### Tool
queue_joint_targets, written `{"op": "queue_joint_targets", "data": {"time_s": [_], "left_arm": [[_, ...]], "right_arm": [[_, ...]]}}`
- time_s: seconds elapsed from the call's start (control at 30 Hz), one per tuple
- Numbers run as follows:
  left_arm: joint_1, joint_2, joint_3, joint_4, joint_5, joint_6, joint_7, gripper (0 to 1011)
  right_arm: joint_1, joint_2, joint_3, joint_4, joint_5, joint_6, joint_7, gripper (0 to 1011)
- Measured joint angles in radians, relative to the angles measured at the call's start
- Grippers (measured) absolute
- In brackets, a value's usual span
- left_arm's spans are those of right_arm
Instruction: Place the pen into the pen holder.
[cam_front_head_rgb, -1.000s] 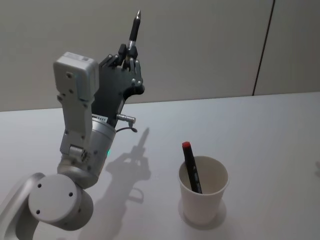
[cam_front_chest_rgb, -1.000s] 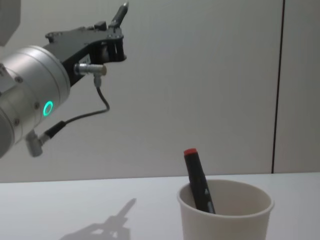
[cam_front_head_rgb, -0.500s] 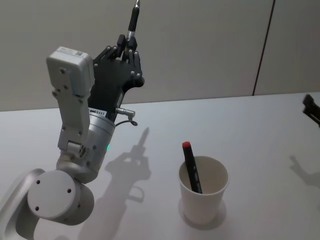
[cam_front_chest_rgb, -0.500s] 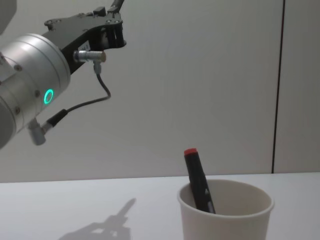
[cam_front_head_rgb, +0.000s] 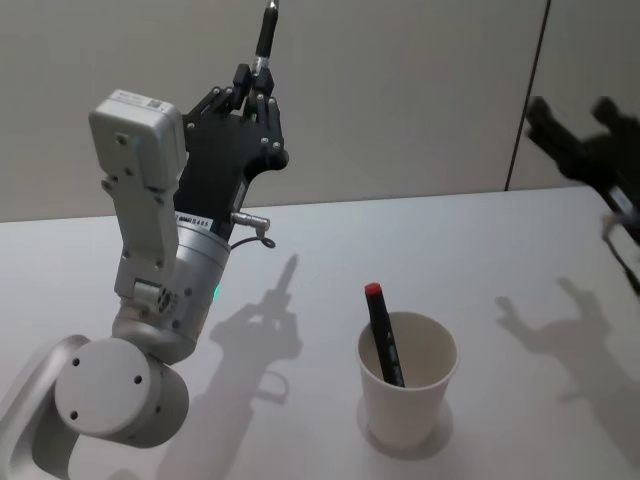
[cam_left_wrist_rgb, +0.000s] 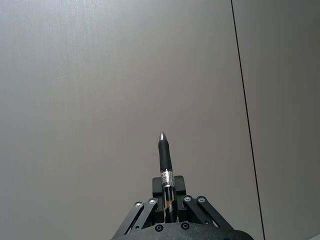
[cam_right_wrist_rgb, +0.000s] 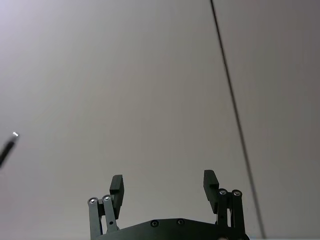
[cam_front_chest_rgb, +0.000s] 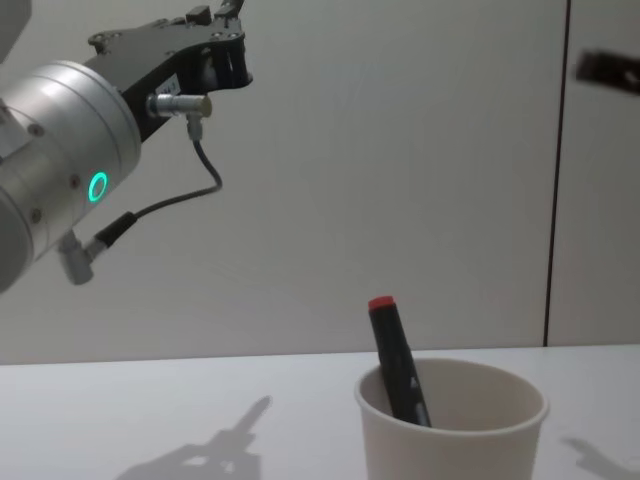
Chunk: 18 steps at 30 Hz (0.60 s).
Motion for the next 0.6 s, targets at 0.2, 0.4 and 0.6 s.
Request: {"op": "queue_joint_targets", "data": {"time_s": [0.2, 0.4, 0.6], "left_arm": [[0.0, 0.0, 0.0, 0.0, -0.001, -0.001, -0.001, 138], [-0.001, -0.001, -0.001, 0.0, -0.001, -0.003, -0.001, 138], [-0.001, -0.001, -0.001, 0.0, -0.001, -0.003, -0.002, 138]], "right_arm": [[0.087, -0.091, -0.036, 0.034, 0.022, -0.015, 0.05, 1001], [0.168, -0.173, -0.067, 0.077, 0.042, -0.035, 0.097, 1001], [0.221, -0.226, -0.086, 0.108, 0.054, -0.047, 0.127, 1001]]}}
